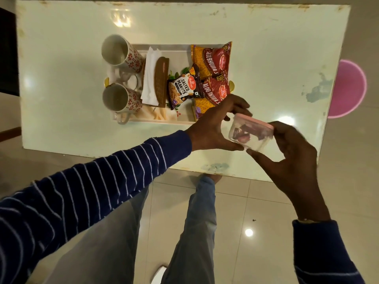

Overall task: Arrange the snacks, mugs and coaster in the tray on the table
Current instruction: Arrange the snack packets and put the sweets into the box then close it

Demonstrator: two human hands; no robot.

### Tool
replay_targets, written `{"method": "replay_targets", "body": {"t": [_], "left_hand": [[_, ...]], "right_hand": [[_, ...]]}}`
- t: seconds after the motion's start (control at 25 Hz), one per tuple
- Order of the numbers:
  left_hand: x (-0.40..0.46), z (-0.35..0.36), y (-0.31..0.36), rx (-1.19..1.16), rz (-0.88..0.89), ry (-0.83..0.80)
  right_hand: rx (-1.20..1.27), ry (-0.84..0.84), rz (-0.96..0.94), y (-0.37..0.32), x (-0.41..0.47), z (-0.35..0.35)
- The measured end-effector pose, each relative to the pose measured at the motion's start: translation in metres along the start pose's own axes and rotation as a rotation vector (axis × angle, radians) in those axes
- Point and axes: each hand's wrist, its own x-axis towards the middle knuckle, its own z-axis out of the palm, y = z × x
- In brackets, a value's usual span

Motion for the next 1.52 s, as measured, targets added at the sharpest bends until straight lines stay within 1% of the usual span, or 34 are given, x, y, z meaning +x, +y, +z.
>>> {"method": "replay_targets", "body": {"t": [0.08, 0.12, 0.16, 0.2, 0.24, 0.32, 0.36, 0.48, 0.6, 0.64, 0.72, 0.8, 0.84, 0.92, 1.0, 1.16, 1.24, 1.36, 1.44, 1.52], "left_hand": [[-0.003, 0.000, -0.005, 0.019, -0.010, -0.014], [-0.003, 0.001, -0.006, 0.024, -0.013, 0.002], [-0.002, 0.002, -0.006, 0.031, -0.006, 0.024], [-0.001, 0.003, -0.006, 0.047, 0.021, 0.045], [0.000, 0.004, -0.004, 0.077, 0.062, 0.064], [0.002, 0.005, 0.001, 0.153, 0.121, 0.082], [0.004, 0.005, 0.003, 0.175, 0.131, 0.086], [0.006, 0.004, 0.003, 0.238, 0.145, 0.090], [0.010, 0.002, 0.006, 0.314, 0.124, 0.039], [0.011, 0.002, 0.007, 0.358, 0.148, 0.022], [0.016, 0.002, 0.008, 0.496, 0.279, -0.005], [0.022, 0.003, 0.007, 0.618, 0.456, -0.006], [0.025, 0.003, 0.005, 0.653, 0.524, -0.004], [0.030, 0.007, -0.001, 0.700, 0.578, -0.006], [0.032, 0.010, -0.006, 0.721, 0.518, 0.022], [0.028, 0.011, -0.009, 0.679, 0.209, 0.182], [0.019, 0.012, -0.013, 0.683, 0.126, 0.230], [-0.001, 0.007, -0.024, 0.736, 0.085, 0.220], [-0.012, 0.002, -0.031, 0.771, 0.067, 0.179], [-0.018, -0.001, -0.035, 0.763, 0.042, 0.141]], "right_hand": [[0.296, -0.013, 0.095, 0.001, -0.001, -0.006], [0.375, -0.029, 0.122, 0.002, 0.000, -0.008], [0.378, -0.055, 0.133, 0.003, 0.000, -0.010], [0.311, -0.077, 0.123, 0.004, 0.001, -0.013], [0.170, -0.085, 0.078, 0.004, 0.002, -0.015], [-0.101, -0.085, -0.063, 0.003, 0.006, -0.014], [-0.173, -0.079, -0.116, 0.001, 0.007, -0.012], [-0.247, -0.007, -0.183, -0.001, 0.006, -0.003], [-0.280, 0.067, -0.197, 0.003, 0.002, 0.008], [-0.289, 0.078, -0.204, 0.005, 0.000, 0.011], [-0.219, 0.027, -0.149, 0.009, -0.001, 0.015], [-0.119, -0.036, -0.039, 0.011, 0.002, 0.016], [-0.090, -0.040, 0.023, 0.013, 0.004, 0.015], [-0.069, -0.043, 0.142, 0.018, 0.009, 0.012], [-0.086, -0.002, 0.210, 0.020, 0.016, 0.013], [-0.202, 0.229, 0.335, 0.023, 0.039, 0.041], [-0.238, 0.271, 0.370, 0.031, 0.049, 0.058], [-0.293, 0.266, 0.396, 0.047, 0.061, 0.077], [-0.341, 0.244, 0.401, 0.056, 0.063, 0.086], [-0.366, 0.255, 0.410, 0.059, 0.061, 0.094]]}}
